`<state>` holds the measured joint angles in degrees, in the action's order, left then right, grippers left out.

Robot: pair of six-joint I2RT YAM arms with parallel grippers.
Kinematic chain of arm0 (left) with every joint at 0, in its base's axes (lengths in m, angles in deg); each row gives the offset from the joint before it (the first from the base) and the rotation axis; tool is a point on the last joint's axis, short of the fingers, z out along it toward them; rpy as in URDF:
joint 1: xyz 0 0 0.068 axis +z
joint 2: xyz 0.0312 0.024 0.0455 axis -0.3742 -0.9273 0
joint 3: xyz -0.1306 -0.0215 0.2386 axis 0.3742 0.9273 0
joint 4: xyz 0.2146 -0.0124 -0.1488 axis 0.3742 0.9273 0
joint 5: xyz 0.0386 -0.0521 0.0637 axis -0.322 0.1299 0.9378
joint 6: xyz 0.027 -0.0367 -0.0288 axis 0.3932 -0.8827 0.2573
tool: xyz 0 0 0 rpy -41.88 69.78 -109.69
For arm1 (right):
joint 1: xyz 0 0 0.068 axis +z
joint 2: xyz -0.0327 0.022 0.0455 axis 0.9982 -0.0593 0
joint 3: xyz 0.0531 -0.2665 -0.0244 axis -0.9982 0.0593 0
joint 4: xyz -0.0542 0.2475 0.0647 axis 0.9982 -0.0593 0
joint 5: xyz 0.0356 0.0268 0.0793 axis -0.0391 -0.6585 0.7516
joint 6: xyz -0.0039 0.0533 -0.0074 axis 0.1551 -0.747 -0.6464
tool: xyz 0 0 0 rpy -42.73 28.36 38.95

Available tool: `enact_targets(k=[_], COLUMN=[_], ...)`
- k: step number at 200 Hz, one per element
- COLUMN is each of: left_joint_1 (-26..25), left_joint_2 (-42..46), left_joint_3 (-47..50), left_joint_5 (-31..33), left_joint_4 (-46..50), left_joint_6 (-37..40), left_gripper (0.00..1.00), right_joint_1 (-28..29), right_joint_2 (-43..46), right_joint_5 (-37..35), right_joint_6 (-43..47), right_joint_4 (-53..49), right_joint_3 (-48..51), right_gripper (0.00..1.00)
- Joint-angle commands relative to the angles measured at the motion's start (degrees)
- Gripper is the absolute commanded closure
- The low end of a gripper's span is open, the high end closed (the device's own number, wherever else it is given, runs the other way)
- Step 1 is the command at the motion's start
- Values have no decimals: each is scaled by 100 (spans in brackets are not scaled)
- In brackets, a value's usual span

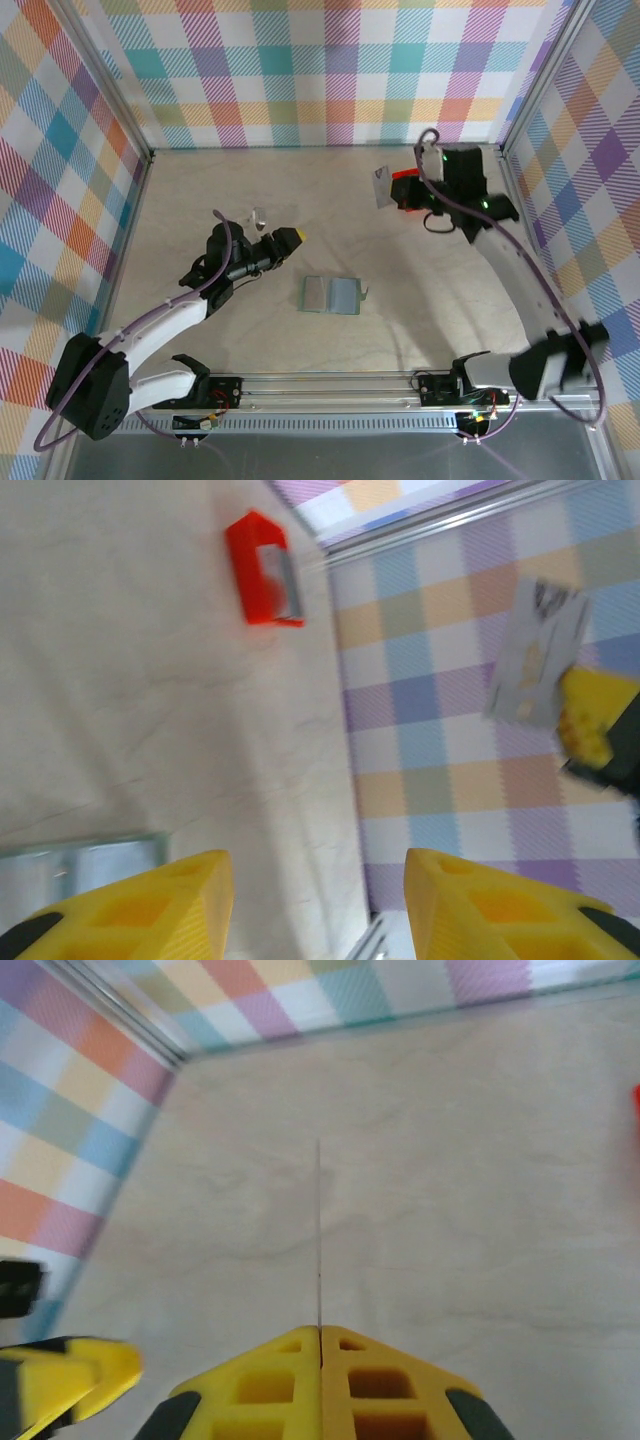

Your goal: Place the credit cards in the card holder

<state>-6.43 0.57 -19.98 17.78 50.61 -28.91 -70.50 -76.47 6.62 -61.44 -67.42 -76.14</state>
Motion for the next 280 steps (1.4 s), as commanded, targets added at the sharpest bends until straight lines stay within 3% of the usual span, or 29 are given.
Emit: enact_targets(k=[1, 47, 103, 195, 280], left_joint_1=[-119, -344, -476, -550, -847], left_joint_2=[232, 190, 10, -814, -1089], left_joint_3=[-158, -67, -147, -677, -985], left_joint_5=[-14, 84, 122, -308, -548], left_joint_4=[-532, -1156, -1679, -2742, -2636], left_joint_6=[-457, -866, -967, -1318, -1237], left_gripper=[52, 52, 52, 52, 53], right_joint_1=[-19, -21, -2, 295, 736], right_joint_2=[649, 1714, 1643, 1299, 1018], right_joint_5=[483, 929, 1469, 1422, 1617], right_joint_6=[-1020, -2061, -3671, -4168, -4453], right_joint_4=[1076, 2615, 4271, 4930, 5324], right_joint_3=[874, 2266, 2981, 2850, 2871], right_gripper=[100, 100, 100, 100, 100])
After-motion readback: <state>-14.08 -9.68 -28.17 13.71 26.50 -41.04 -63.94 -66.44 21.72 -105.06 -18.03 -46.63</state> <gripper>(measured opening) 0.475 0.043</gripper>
